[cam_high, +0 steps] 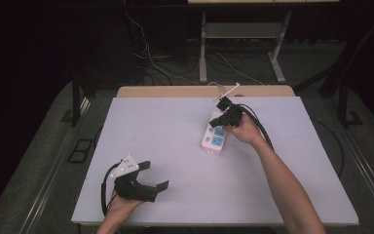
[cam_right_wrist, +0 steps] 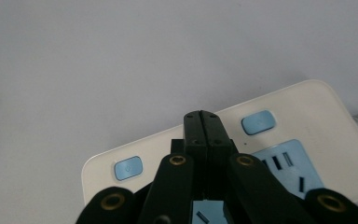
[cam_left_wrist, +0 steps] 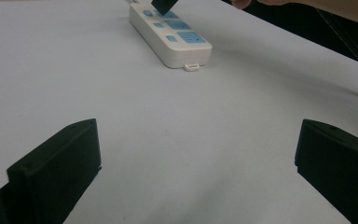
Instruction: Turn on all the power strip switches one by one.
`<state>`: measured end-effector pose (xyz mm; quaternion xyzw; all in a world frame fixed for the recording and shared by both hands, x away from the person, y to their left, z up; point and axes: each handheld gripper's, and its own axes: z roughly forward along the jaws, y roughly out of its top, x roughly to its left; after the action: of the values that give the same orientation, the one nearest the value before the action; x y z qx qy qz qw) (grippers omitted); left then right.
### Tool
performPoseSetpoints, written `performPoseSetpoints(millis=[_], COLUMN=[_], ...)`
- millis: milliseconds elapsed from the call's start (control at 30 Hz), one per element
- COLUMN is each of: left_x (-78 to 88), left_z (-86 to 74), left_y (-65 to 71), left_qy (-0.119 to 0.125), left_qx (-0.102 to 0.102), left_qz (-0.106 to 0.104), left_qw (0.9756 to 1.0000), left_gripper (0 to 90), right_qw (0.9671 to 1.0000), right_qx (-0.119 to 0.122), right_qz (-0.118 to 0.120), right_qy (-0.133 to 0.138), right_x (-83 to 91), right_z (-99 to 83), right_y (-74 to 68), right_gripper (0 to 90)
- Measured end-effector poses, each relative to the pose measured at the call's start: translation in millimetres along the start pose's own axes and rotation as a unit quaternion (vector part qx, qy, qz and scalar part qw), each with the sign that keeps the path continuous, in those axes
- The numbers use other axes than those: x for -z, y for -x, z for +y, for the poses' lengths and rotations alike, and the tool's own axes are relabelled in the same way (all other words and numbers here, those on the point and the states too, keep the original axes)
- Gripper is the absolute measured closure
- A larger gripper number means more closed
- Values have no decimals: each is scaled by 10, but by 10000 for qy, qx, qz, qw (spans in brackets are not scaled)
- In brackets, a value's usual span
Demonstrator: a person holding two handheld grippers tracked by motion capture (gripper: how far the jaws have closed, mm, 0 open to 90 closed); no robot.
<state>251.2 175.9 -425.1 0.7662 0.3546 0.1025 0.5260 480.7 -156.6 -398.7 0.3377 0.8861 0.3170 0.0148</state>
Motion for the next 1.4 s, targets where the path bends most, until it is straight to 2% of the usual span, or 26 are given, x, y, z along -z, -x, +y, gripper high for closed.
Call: performPoseSetpoints(millis=[333,667,1000,1400], left_x=[4,5,0,-4], left_z=[2,3,4,3], left_y=[-13,-16,-22,-26], left_qy=[12,22,3,10], left_qx=[11,11,9,28], left_qz=[3,21,11,-5], left_qw=[10000,10000,10000,10000], left_gripper=[0,0,0,0], right_qw=[9999,9998,9993,9990], right_qx=[-84,-114,-261,-370], right_qz=[-26,-65,1,59], right_qy=[123,155,262,231], right_x=[150,176,145,74], right_z=[86,141,145,92], right_y=[114,220,314,432], right_gripper=[900,900,900,900])
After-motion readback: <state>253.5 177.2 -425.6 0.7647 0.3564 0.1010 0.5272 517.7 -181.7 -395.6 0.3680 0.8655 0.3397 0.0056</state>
